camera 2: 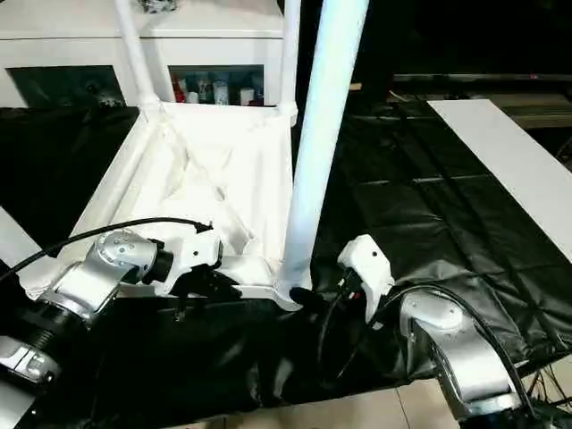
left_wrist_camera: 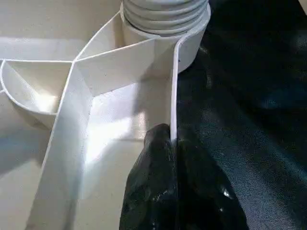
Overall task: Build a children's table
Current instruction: Rotate leg to tighten
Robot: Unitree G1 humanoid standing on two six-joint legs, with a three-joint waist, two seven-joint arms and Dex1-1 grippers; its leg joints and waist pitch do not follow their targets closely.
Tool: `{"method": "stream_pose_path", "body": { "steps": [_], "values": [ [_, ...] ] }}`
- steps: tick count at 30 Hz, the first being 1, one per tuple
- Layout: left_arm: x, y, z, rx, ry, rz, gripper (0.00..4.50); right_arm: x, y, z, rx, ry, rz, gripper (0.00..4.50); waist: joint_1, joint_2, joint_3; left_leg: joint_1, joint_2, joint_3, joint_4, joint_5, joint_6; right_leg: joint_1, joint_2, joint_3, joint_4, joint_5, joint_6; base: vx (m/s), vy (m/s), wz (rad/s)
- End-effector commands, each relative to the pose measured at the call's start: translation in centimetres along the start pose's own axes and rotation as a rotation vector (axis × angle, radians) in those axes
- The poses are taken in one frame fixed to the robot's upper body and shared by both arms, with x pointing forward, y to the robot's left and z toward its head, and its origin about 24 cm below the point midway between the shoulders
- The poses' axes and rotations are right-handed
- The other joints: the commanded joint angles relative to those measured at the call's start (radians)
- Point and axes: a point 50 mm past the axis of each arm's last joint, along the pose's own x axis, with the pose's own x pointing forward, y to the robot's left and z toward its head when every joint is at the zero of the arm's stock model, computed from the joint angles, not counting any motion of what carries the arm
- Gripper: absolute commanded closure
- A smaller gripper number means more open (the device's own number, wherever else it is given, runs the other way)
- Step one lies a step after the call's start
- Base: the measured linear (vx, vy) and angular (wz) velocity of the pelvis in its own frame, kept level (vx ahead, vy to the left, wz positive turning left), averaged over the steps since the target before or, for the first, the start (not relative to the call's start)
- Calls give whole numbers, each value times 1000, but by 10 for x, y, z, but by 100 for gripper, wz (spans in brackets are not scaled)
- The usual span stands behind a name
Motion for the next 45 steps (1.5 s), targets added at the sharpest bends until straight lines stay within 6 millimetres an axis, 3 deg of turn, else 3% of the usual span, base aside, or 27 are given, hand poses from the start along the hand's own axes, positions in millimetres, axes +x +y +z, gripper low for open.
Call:
{"method": "stream_pose_path", "body": {
  "steps": [1,9,14,21,30,32,40,45],
  "values": [
    [8,-6,0,-31,-50,-20,450,1,-3,0,-29,17,1,71,2,-13,-48,1,71,-18,-82,-49,94,44,-88,41,-59,-41,-300,0,0,0],
    [7,-4,1,-30,-39,10,450,10,-4,-4,-52,40,28,71,2,-13,-52,-2,68,-16,-78,-12,107,47,-86,41,-52,16,-308,0,0,0],
    [8,-3,3,-27,-38,13,450,13,-5,-4,-46,39,24,21,4,-11,-51,1,70,-17,-80,-26,107,44,-86,40,-55,-5,-309,0,0,0],
    [6,-3,3,-27,-33,15,450,16,-5,-3,-36,17,28,17,4,-12,-51,-1,69,-16,-80,-23,105,45,-86,40,-53,2,-309,0,0,0],
    [6,-4,1,-30,-26,10,450,17,-4,-5,-23,7,38,74,4,-13,-52,0,69,-15,-78,-16,110,45,-85,40,-52,13,-312,0,0,0],
    [6,-4,1,-32,-25,8,450,17,-4,-6,-23,5,39,107,3,-14,-52,-1,70,-16,-79,-16,110,45,-86,40,-53,10,-312,0,0,0],
    [6,-7,-1,-43,-27,-1,450,19,-1,-8,-17,-10,36,168,2,-14,-53,-2,69,-15,-78,-11,111,46,-87,40,-52,13,-311,0,0,0],
    [7,-8,-1,-61,-52,14,450,23,-3,-13,9,-30,-29,177,-1,-11,-52,-4,68,-15,-78,-17,110,45,-87,40,-53,6,-314,0,0,0]
  ]
}}
